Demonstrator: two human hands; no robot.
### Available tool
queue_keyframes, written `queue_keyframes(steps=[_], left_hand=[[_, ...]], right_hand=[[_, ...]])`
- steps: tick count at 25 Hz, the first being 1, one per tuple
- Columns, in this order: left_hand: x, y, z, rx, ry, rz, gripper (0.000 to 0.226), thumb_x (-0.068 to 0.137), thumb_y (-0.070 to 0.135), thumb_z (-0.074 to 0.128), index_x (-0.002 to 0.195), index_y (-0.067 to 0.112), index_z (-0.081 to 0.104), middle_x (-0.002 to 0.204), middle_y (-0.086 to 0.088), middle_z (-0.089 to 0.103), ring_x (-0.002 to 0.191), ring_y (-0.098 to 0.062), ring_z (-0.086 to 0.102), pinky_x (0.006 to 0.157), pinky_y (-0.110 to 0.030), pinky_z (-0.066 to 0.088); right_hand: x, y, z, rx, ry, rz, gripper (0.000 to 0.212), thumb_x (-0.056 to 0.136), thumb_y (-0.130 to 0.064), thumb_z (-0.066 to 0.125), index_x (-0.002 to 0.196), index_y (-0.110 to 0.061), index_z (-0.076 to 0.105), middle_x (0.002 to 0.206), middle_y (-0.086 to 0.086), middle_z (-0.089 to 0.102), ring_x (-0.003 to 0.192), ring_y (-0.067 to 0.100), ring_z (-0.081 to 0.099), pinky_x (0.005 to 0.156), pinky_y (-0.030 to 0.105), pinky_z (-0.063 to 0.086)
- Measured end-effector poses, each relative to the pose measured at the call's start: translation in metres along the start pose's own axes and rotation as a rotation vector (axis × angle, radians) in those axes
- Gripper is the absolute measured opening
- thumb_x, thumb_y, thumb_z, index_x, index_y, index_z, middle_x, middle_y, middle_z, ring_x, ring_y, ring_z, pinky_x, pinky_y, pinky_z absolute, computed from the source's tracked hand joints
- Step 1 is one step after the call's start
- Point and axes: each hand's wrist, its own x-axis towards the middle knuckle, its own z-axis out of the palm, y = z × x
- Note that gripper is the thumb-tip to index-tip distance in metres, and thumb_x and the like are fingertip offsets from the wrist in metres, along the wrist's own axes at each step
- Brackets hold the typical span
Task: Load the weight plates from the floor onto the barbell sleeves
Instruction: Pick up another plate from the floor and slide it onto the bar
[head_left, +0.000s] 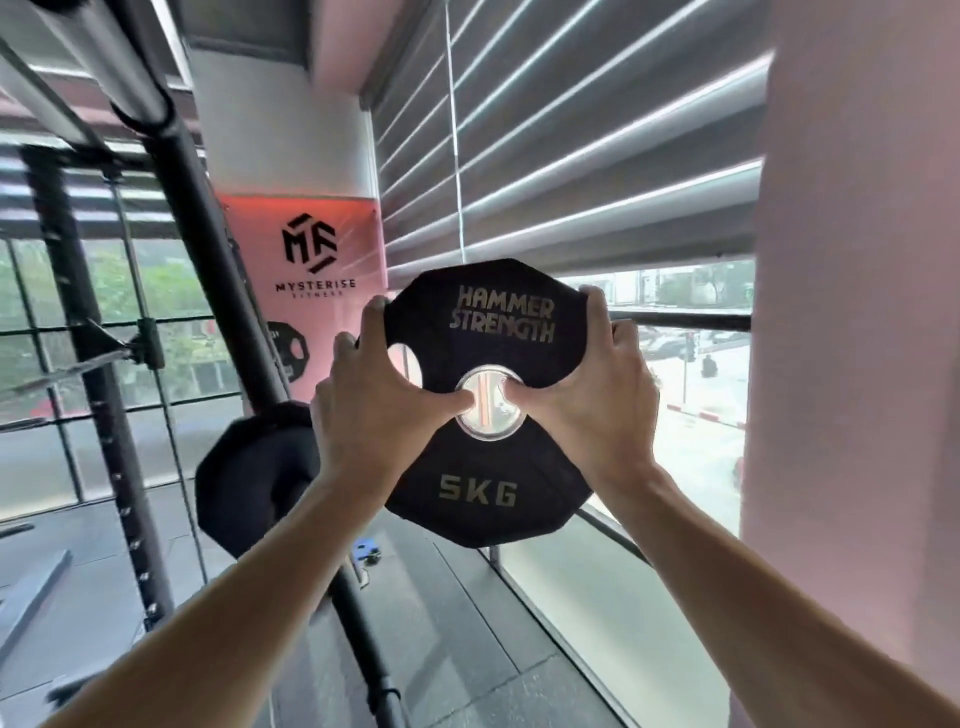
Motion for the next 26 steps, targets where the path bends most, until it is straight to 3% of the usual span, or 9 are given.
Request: queue_keyframes(steps=[5,9,14,21,26], left_hand=[[0.015,-0.040,-0.098,0.096,0.158,0.031,0.114,0.051,0.063,0.079,0.149,0.032,0.028,0.124,-0.007,0.057,0.111,-0.033,0.061,0.091,-0.043,0.048],[0.012,-0.076,-0.178,0.166,0.243,0.014,0.114,0.053,0.065,0.081,0.149,0.032,0.030,0.124,-0.005,0.058,0.114,-0.030,0.060,0.092,-0.043,0.047],[-0.005,-0.120,-0.270,0.273,0.332,-0.030,0.109,0.053,0.078,0.074,0.145,0.035,0.035,0.122,0.000,0.061,0.115,-0.025,0.060,0.094,-0.042,0.046],[-0.032,-0.156,-0.362,0.374,0.411,-0.095,0.109,0.050,0.085,0.072,0.142,0.037,0.038,0.119,0.003,0.064,0.111,-0.023,0.062,0.099,-0.046,0.048],[-0.061,-0.165,-0.402,0.478,0.447,-0.182,0.113,0.053,0.080,0.077,0.147,0.033,0.034,0.131,-0.001,0.061,0.122,-0.026,0.057,0.102,-0.045,0.042]], right_hand=[[-0.011,-0.099,0.004,0.132,0.030,-0.059,0.106,0.054,-0.063,0.080,0.143,-0.030,0.034,0.103,0.002,0.049,0.093,0.026,0.061,0.073,0.034,0.047],[-0.031,-0.177,0.014,0.258,0.027,-0.126,0.106,0.051,-0.065,0.079,0.142,-0.033,0.036,0.104,0.002,0.052,0.093,0.027,0.062,0.077,0.042,0.056],[-0.062,-0.263,0.030,0.387,-0.057,-0.159,0.110,0.049,-0.068,0.080,0.145,-0.036,0.036,0.111,0.002,0.055,0.102,0.025,0.062,0.086,0.044,0.055],[-0.101,-0.349,0.037,0.542,-0.140,-0.251,0.110,0.050,-0.070,0.079,0.145,-0.034,0.036,0.127,0.003,0.056,0.110,0.024,0.060,0.089,0.038,0.051],[-0.133,-0.388,0.036,0.641,-0.262,-0.258,0.109,0.048,-0.071,0.080,0.142,-0.036,0.037,0.116,0.002,0.055,0.101,0.024,0.061,0.089,0.043,0.054]])
